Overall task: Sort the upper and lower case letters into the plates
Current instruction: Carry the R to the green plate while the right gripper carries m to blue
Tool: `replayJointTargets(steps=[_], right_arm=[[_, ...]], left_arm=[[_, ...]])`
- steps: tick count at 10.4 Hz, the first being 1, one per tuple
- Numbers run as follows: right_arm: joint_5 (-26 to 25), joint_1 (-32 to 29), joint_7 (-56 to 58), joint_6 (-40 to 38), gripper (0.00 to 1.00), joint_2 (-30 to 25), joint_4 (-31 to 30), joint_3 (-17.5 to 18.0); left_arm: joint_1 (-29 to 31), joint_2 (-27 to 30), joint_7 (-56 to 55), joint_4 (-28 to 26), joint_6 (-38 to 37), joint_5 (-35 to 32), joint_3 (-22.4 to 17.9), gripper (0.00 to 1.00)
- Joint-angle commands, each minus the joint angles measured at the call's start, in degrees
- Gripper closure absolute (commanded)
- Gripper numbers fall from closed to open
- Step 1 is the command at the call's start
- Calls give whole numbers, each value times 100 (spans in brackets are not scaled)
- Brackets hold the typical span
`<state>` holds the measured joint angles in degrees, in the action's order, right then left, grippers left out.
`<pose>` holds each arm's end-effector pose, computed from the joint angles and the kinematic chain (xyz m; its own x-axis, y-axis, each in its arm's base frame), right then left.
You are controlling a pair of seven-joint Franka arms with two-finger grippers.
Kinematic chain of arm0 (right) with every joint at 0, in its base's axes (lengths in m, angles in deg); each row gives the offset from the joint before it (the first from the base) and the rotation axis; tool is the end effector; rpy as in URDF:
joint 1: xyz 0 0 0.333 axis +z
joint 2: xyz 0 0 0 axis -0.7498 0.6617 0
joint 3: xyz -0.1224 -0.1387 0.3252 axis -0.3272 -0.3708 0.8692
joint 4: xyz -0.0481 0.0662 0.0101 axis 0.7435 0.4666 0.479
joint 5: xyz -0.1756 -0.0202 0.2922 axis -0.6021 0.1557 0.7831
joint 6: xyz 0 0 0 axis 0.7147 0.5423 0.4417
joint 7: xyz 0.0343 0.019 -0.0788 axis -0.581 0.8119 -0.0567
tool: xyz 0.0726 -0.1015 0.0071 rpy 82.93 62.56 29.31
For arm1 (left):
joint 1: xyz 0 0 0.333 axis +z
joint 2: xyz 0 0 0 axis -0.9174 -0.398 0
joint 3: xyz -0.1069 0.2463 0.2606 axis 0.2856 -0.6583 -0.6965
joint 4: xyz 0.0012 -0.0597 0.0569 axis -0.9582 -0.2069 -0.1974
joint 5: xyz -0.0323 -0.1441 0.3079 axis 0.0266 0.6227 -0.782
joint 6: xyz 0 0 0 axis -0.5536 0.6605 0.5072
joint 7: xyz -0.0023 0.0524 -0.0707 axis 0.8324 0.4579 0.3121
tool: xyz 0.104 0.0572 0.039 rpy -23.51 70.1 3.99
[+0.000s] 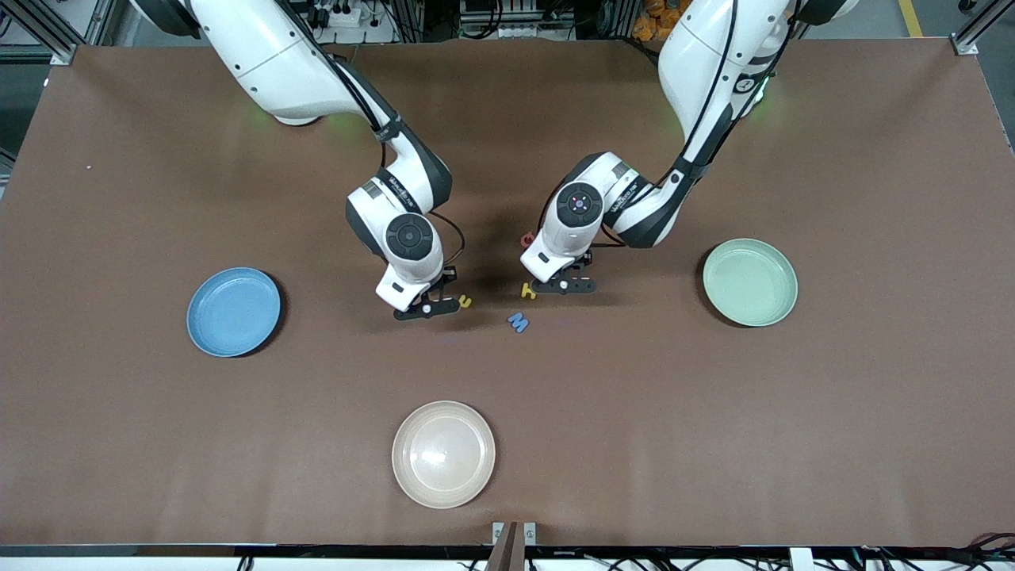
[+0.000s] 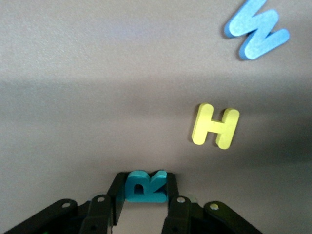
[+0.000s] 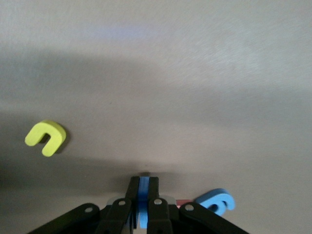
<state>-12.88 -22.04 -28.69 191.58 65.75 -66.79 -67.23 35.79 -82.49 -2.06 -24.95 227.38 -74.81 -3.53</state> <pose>0.5305 0.3486 0.2604 0.9768 0.1530 -0.1500 0.1679 -0.9815 0.0925 0.4752 -0.4244 0.2465 0.9956 -0.0002 -0.0934 0.0056 -0.9981 0.0615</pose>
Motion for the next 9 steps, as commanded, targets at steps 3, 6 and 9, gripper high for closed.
replayJointTargets(steps=[3, 6, 9], right_arm=[[213, -997, 1093, -1272, 100, -253, 775, 112], [372, -1956, 2595, -1563, 100, -368, 785, 95], [364, -2975, 3898, -1704, 100, -342, 767, 86]], left_arm=[[192, 489, 166, -19, -590, -110, -14, 100], [972, 1218, 920, -19, -1547, -66, 39, 100], [2026, 1728, 2262, -36, -2251, 180, 39, 100]])
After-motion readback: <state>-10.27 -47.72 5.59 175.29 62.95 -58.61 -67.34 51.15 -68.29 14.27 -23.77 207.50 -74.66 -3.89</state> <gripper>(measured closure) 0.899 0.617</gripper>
